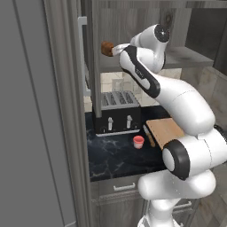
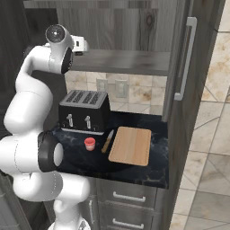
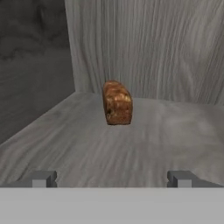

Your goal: Pick the bread, place it on the cutting board, pick the jam, place it on the counter, and close the cabinet.

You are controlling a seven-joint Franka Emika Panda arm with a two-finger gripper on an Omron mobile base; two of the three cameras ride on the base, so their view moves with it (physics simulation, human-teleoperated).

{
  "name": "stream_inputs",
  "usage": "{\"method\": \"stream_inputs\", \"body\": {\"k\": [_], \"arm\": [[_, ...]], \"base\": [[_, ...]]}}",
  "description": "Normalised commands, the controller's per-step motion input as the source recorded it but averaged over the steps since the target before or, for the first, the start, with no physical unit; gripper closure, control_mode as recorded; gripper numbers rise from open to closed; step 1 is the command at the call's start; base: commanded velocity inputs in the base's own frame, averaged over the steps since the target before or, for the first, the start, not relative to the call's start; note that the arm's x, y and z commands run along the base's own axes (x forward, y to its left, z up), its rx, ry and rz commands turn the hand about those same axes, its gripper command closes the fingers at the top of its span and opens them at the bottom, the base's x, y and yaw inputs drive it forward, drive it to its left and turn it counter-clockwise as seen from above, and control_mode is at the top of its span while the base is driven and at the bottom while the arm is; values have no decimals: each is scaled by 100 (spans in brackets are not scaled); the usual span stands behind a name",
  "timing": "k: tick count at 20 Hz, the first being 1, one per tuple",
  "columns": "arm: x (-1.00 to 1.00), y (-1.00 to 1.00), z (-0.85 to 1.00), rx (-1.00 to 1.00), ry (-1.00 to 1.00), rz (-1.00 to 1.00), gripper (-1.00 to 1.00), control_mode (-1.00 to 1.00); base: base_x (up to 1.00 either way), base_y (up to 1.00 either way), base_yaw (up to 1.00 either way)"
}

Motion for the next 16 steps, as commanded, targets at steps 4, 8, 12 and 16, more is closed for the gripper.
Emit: {"method": "stream_inputs", "body": {"k": [4,8,12,16], "arm": [[41,7,0,0,0,0,-100,-100],[44,13,0,0,0,0,-100,-100],[38,12,0,0,0,0,-100,-100],[38,7,0,0,0,0,-100,-100]], "base": [[0,0,0],[0,0,0],[0,0,0],[0,0,0]]}}
